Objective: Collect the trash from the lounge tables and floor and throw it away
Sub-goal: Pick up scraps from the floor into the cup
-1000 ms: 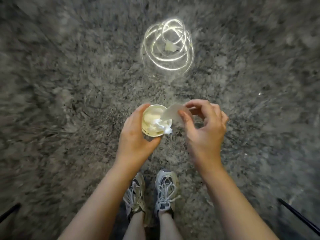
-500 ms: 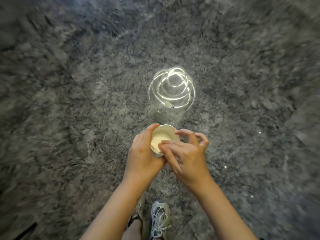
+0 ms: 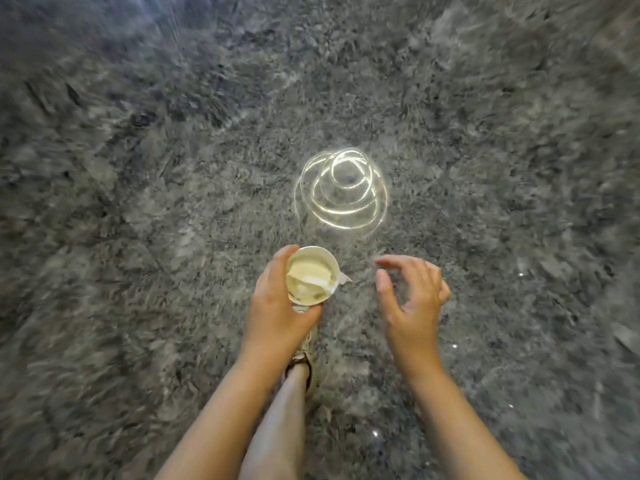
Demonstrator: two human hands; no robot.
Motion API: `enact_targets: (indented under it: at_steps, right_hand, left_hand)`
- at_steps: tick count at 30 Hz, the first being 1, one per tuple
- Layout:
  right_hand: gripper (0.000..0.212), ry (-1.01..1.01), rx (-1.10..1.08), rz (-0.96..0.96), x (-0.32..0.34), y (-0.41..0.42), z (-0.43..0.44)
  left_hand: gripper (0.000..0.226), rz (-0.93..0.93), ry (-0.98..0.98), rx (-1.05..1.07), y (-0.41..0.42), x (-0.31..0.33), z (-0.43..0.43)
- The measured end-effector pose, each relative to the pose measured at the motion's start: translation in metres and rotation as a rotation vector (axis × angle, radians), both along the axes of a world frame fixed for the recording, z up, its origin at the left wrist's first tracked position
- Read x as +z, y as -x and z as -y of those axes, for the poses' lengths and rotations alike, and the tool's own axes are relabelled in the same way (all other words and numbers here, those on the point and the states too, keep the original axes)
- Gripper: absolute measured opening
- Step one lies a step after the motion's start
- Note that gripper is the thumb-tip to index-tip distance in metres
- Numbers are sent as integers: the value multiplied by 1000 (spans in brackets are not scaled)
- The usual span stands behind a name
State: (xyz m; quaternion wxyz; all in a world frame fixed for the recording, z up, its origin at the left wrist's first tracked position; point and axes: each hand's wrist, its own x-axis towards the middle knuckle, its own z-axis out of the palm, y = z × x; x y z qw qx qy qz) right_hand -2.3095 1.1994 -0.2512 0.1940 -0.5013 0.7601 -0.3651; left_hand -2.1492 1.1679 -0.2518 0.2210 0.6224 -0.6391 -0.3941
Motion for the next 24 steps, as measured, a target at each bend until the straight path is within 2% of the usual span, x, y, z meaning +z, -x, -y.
enact_targets:
  at_steps: [2,5,10,19,24]
  right_hand:
    - [31,-77,-69,-20,-28,11,31]
    - [24,-191,-68,-89,-82,25,65]
    - [26,-363,-75,-157,-182,44,85]
    - [39,-604,-36,-124,-406,38,87]
    - [39,-689,21,-244,-473,25,72]
  left_hand:
    - [72,27,-18,-4,-6,-12,38]
    - [72,63,-32,-22,-9,-41,88]
    - [71,100,-61,-17,6,-116,129]
    - [71,110,-191,-72,24,-317,126]
    - [69,151,-239,-93,23,-385,118]
